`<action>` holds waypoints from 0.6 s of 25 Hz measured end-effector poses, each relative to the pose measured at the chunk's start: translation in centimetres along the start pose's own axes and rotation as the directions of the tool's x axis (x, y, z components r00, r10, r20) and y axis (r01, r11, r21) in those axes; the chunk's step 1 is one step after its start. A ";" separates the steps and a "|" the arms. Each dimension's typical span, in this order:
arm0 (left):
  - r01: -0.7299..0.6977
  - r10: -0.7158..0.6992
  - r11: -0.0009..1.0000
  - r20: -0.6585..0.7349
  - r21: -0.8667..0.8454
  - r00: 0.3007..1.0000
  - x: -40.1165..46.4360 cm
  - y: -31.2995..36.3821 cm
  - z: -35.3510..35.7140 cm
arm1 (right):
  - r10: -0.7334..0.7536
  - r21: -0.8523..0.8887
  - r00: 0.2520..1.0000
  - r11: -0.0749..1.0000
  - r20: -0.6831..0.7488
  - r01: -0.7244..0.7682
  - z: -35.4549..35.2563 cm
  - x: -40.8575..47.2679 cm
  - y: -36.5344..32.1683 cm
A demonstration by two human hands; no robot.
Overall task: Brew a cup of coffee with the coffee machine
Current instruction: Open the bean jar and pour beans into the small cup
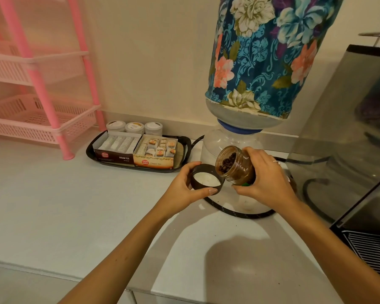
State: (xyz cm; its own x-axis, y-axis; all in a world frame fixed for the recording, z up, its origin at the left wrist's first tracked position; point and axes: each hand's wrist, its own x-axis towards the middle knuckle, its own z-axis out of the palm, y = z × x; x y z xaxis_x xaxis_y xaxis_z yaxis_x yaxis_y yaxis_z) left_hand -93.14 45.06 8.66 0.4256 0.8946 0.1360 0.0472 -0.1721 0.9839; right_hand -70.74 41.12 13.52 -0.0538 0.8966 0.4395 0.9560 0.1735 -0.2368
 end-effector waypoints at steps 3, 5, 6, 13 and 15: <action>-0.012 0.012 1.000 0.005 0.009 1.000 0.1 -0.1 0.1 | -0.023 -0.073 1.000 0.997 -0.005 0.022 0.1 0.1 0.2; -0.018 0.018 1.000 -0.005 0.009 1.000 0.1 -0.2 0.2 | -0.044 -0.121 0.999 0.992 -0.016 0.042 0.0 0.2 0.2; -0.018 0.018 1.000 -0.009 0.004 1.000 0.1 -0.2 0.3 | -0.053 -0.141 0.998 0.989 -0.020 0.050 -0.1 0.2 0.2; -0.012 0.012 1.000 -0.005 0.008 1.000 0.3 -0.6 0.4 | -0.092 -0.214 0.995 0.973 -0.028 0.084 0.0 0.4 0.1; -0.009 0.009 1.000 -0.001 0.005 1.000 0.3 -0.7 0.3 | -0.094 -0.212 0.995 0.974 -0.032 0.085 0.0 0.3 0.1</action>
State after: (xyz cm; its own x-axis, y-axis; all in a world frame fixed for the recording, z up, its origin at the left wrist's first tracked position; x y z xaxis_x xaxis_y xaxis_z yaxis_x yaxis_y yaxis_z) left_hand -92.74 45.34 7.97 0.4255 0.8932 0.1454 0.0476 -0.1825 0.9820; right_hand -70.68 41.45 13.62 -0.1340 0.8628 0.4875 0.9873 0.1587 -0.0095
